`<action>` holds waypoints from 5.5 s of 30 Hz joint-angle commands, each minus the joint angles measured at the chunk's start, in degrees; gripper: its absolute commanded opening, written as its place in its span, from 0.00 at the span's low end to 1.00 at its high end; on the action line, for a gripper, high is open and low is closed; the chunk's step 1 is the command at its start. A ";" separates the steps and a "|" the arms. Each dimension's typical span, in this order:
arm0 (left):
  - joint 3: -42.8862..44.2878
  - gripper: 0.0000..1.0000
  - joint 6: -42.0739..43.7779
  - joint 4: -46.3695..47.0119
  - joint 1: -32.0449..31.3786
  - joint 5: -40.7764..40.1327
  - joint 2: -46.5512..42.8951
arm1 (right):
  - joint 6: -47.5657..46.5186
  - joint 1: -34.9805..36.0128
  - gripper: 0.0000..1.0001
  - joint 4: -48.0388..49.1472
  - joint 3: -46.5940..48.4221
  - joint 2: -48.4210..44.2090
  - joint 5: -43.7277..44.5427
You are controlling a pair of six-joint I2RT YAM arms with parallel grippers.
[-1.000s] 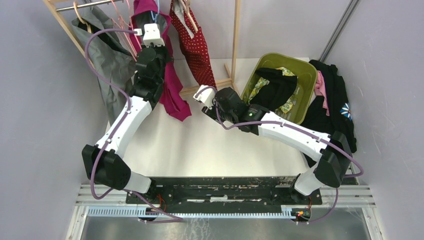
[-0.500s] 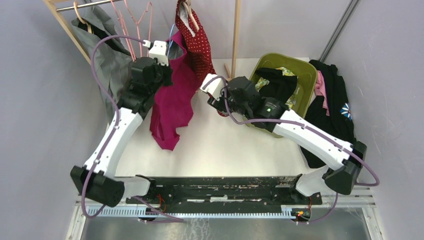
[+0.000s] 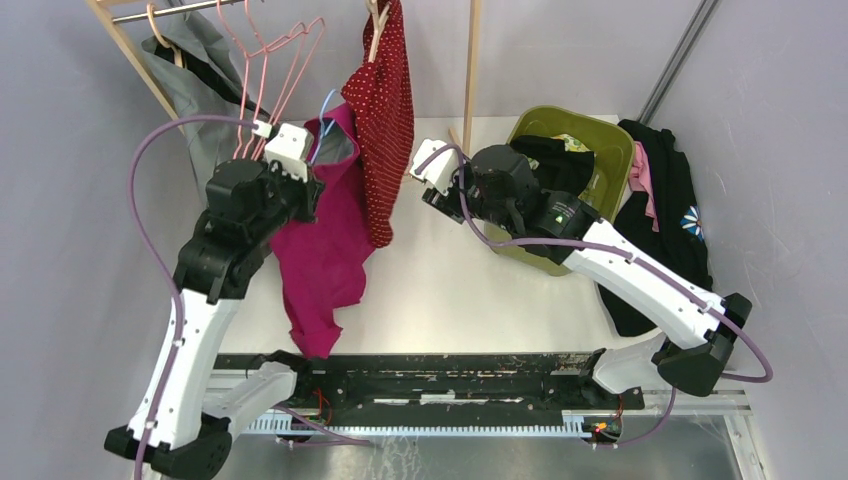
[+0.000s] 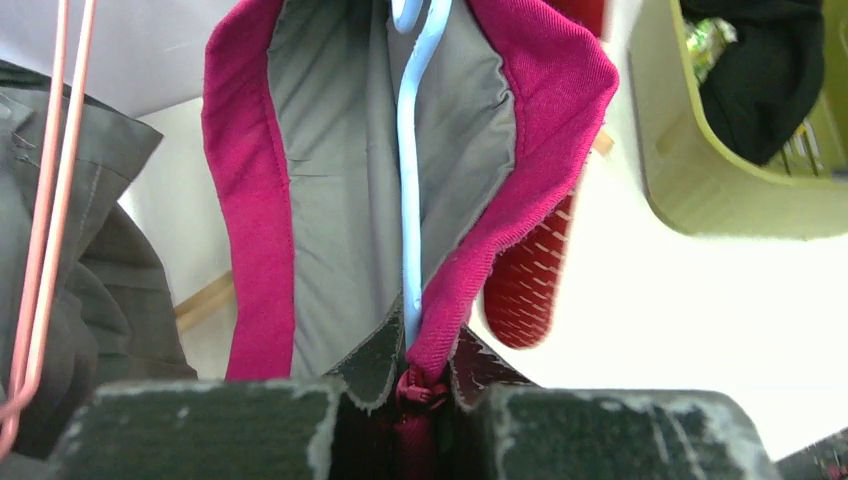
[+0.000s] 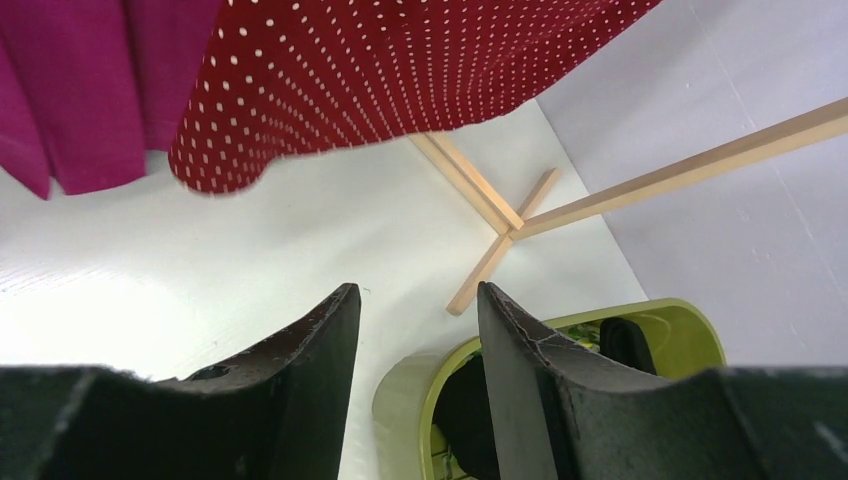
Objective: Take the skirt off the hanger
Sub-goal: Pick up the hanger from the clothesline, then remove the skirt from the hanger.
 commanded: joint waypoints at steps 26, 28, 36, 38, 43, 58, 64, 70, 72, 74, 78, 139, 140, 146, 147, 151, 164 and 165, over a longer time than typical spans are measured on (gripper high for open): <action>12.39 0.03 -3.01 -4.73 -0.18 52.85 -2.74 | -8.97 -0.09 0.61 -8.10 10.76 -9.84 -0.66; 10.83 0.03 -2.29 -4.70 -0.19 52.04 -2.12 | -9.90 -0.08 0.61 -11.09 14.04 -10.60 -1.88; 5.60 0.03 1.49 -4.49 -0.19 50.71 1.51 | -10.24 -0.12 0.65 -12.99 18.28 -11.93 -8.35; 6.28 0.03 1.94 -4.35 -0.24 50.95 2.07 | -10.64 -0.08 0.66 -12.95 16.97 -10.90 -10.26; 7.28 0.03 2.66 -4.11 -0.32 52.44 2.98 | -11.30 -0.11 0.70 -11.67 14.13 -9.02 -15.99; 2.88 0.03 2.15 -3.49 -2.57 56.20 -0.33 | -15.94 -0.29 0.75 -10.33 15.21 -2.68 -13.99; 0.18 0.03 1.92 -3.49 -3.63 56.23 -2.56 | -17.18 -0.33 0.76 -10.11 16.60 -0.52 -14.57; 2.48 0.03 2.17 -3.54 -4.63 55.39 -2.34 | -13.32 -0.35 0.76 -9.47 15.73 4.48 -26.45; 2.80 0.03 2.49 -4.02 -4.91 55.07 -2.39 | -13.05 -0.37 0.74 -9.05 14.00 5.76 -31.74; 2.97 0.03 2.73 -4.52 -5.17 54.13 -2.58 | -12.93 -0.42 0.69 -8.78 12.98 6.76 -34.23; 2.84 0.03 3.33 -5.32 -5.29 52.88 -2.95 | -10.94 -1.39 0.02 -9.03 12.15 7.46 -36.13; 10.18 0.39 2.01 16.31 -5.59 52.32 14.90 | -5.36 -12.02 0.01 -9.55 9.67 -0.31 -40.15; 9.91 0.38 1.75 16.35 -5.61 53.00 14.85 | -5.32 -11.97 0.01 -9.58 9.79 -0.20 -40.13; 6.40 0.39 0.11 18.24 -5.56 55.37 13.99 | -5.47 -11.56 0.01 -9.71 11.13 0.50 -40.17; 6.02 0.39 -0.01 18.24 -5.61 55.86 14.03 | -5.41 -11.56 0.01 -9.75 11.33 0.56 -40.20; 4.96 0.41 -0.51 18.38 -5.95 56.58 14.09 | -5.50 -11.35 0.01 -9.77 11.75 0.85 -40.07; 9.45 0.48 2.26 11.08 -7.01 53.47 13.67 | -6.10 -10.86 0.01 -9.76 11.80 1.86 -39.66; 10.85 0.49 3.36 9.65 -7.03 51.80 13.75 | -6.17 -10.84 0.01 -9.77 11.83 1.85 -39.68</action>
